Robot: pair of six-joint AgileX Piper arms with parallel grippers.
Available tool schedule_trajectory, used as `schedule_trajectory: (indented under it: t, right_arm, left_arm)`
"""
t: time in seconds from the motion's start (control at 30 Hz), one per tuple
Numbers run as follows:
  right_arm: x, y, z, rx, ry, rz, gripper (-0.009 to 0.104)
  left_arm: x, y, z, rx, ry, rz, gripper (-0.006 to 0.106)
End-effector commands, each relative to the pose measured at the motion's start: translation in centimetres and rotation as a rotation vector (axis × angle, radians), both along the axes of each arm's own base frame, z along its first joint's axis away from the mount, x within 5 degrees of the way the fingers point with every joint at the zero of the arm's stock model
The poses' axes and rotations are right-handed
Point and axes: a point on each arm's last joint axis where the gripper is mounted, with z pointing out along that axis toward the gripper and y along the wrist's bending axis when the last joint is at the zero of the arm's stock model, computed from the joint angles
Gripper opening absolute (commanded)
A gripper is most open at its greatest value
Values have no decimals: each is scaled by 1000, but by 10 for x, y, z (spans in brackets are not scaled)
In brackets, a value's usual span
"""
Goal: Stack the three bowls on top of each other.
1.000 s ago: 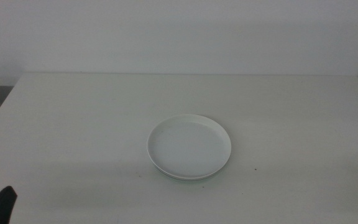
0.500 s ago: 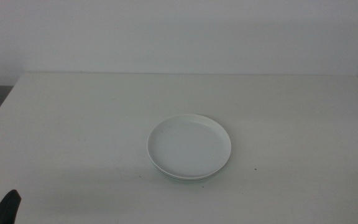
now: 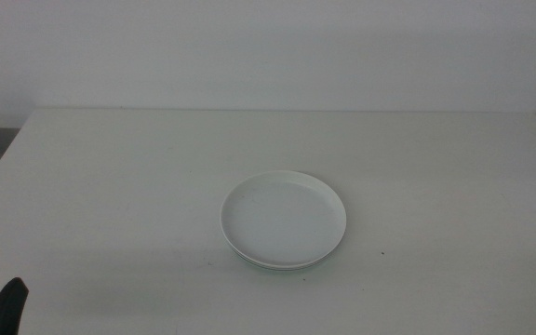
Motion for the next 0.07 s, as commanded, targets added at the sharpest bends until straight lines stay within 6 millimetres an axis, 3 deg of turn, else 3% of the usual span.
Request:
schedule_trajectory:
  t: [0.0,0.03]
  right_arm:
    - [0,-1,0,2,-13,-11,92]
    - [0,-1,0,2,-13,-11,92]
  left_arm:
    - [0,0,1,-9,-17,3,94]
    - [0,0,1,-9,-17,3,94]
